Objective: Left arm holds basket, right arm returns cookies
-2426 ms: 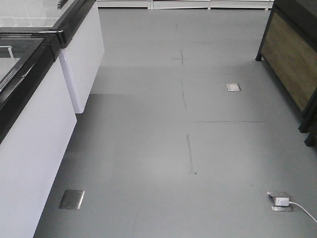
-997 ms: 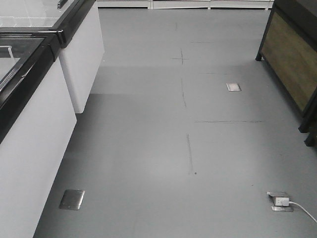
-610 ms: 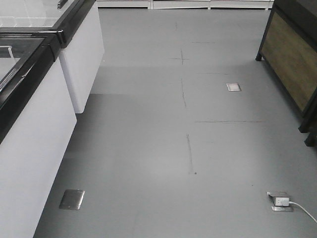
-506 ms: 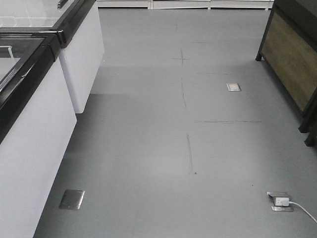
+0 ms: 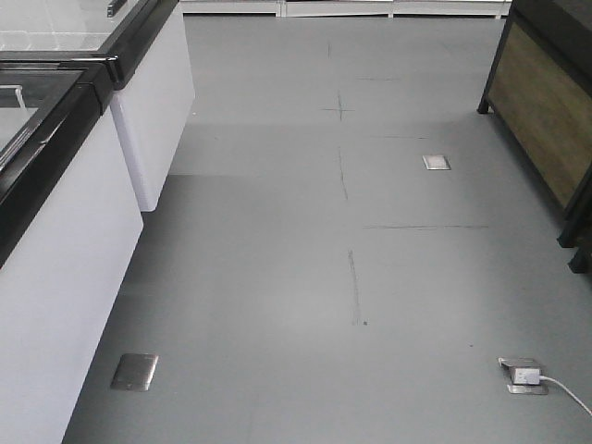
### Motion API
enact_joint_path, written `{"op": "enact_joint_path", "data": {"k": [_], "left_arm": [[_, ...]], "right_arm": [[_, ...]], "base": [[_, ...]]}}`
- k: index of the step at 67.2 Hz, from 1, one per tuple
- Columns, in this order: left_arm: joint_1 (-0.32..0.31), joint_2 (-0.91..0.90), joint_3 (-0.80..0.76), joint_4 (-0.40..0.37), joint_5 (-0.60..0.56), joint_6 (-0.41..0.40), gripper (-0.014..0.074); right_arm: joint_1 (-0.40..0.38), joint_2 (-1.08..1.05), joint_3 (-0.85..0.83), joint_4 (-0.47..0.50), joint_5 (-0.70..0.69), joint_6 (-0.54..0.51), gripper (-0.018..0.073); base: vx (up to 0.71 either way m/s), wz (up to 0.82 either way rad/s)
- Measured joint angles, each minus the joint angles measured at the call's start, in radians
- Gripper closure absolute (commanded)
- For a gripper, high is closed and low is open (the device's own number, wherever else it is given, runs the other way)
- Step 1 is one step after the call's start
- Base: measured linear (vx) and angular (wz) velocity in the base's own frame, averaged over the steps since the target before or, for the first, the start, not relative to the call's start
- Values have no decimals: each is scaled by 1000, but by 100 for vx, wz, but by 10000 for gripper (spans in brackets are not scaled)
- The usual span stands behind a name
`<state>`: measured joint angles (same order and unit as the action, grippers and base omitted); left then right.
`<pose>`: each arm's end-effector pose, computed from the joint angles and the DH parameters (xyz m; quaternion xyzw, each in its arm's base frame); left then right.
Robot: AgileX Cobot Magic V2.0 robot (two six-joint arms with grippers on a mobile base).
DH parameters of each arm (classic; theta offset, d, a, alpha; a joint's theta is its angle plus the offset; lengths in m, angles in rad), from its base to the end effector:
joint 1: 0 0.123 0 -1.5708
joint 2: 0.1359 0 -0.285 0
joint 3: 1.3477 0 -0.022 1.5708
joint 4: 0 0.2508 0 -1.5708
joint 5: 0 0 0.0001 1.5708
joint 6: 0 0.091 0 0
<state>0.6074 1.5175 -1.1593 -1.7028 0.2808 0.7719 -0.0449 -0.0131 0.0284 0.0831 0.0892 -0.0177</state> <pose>0.3068 0.1827 0.3409 -0.4802 0.6168 -0.2079 0.5880 0.0567 -0.0019 0.1962 0.0366 0.7122 0.0097 0.7010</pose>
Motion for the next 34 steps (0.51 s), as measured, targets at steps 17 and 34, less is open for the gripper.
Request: {"op": "enact_joint_path", "data": {"k": [17,34], "left_arm": [[0,-5,-1,-9,44,-35,603],[2,-22,-43,1,211,-69,603]], "right_arm": [[0,0,0,0,0,0,567],[0,0,0,0,0,0,567]], "base": [[0,0],[0,0]]}}
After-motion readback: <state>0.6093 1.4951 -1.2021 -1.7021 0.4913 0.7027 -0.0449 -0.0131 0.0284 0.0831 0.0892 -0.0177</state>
